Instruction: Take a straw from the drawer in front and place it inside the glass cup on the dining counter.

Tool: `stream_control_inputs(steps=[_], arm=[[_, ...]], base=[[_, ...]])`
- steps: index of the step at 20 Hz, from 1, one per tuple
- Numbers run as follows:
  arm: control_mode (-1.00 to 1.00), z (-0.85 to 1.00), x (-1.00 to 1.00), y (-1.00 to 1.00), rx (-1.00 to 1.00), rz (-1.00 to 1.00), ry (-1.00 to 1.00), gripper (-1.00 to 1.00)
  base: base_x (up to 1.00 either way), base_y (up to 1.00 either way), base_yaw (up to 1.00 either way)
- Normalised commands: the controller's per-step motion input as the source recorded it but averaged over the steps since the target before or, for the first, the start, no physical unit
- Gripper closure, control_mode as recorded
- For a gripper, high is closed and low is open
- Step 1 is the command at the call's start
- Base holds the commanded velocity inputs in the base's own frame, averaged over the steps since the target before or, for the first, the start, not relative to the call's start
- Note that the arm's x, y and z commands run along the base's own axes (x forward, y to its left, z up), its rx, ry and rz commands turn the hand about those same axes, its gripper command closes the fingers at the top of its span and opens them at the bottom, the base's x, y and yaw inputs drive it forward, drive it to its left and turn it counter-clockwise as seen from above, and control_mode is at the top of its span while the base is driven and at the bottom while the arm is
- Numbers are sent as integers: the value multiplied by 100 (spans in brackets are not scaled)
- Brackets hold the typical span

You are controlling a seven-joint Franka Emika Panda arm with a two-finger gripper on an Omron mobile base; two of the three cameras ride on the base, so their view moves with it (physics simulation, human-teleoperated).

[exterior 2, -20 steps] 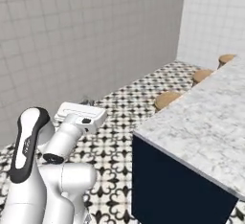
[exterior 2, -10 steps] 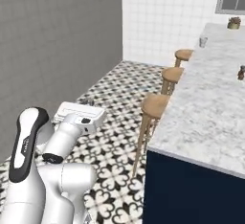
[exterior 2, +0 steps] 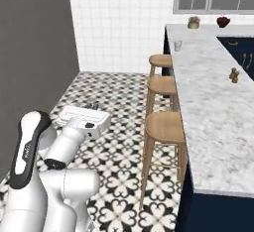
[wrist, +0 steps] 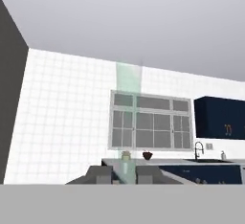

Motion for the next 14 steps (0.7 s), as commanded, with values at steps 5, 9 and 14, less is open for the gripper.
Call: stream_control_inputs(steps=[5, 9, 14], arm=[[100, 0, 0, 0, 0, 0, 0, 100], [100, 0, 0, 0, 0, 0, 0, 100], [100, 0, 0, 0, 0, 0, 0, 100]], base=[[85, 92, -54], [71, 88, -55], [64, 92, -49]])
